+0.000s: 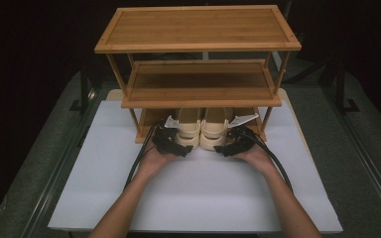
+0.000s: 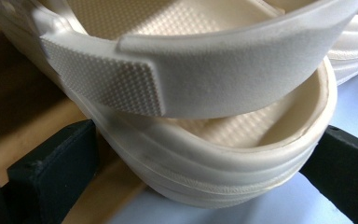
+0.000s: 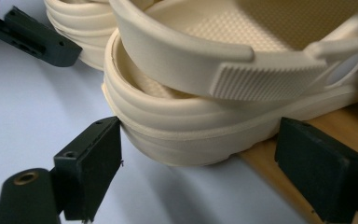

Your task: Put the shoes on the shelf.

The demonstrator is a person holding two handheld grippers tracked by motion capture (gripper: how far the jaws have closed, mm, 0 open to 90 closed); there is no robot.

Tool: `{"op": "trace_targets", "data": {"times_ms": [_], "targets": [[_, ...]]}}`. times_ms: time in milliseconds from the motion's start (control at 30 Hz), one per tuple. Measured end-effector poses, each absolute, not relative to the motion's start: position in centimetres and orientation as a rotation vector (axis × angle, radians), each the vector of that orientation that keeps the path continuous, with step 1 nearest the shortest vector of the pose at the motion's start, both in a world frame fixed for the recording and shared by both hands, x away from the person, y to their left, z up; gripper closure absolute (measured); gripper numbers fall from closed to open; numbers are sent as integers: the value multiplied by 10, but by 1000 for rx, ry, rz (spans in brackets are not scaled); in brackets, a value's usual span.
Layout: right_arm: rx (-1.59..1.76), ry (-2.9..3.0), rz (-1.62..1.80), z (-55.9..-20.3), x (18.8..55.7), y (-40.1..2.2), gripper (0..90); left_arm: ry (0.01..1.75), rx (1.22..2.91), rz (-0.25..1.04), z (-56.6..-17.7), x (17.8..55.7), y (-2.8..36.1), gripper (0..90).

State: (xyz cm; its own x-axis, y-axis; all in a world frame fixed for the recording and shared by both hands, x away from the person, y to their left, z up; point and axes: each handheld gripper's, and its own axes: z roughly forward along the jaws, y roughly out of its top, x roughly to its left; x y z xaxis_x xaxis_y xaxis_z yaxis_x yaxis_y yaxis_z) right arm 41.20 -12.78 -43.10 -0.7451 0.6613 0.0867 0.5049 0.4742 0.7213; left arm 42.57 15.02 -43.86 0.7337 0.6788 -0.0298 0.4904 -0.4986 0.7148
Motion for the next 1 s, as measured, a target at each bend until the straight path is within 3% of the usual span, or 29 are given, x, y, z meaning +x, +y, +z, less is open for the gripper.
{"op": "trace_targets", "data": {"times_ms": [433,1000], "targets": [[1028,2482,1093,-428,425,-126,149,897,2194,319,-437,437,147,0],[1076,2433,1175,-418,368,-165,134,822,2182,324,-410,380,200,0]]}}
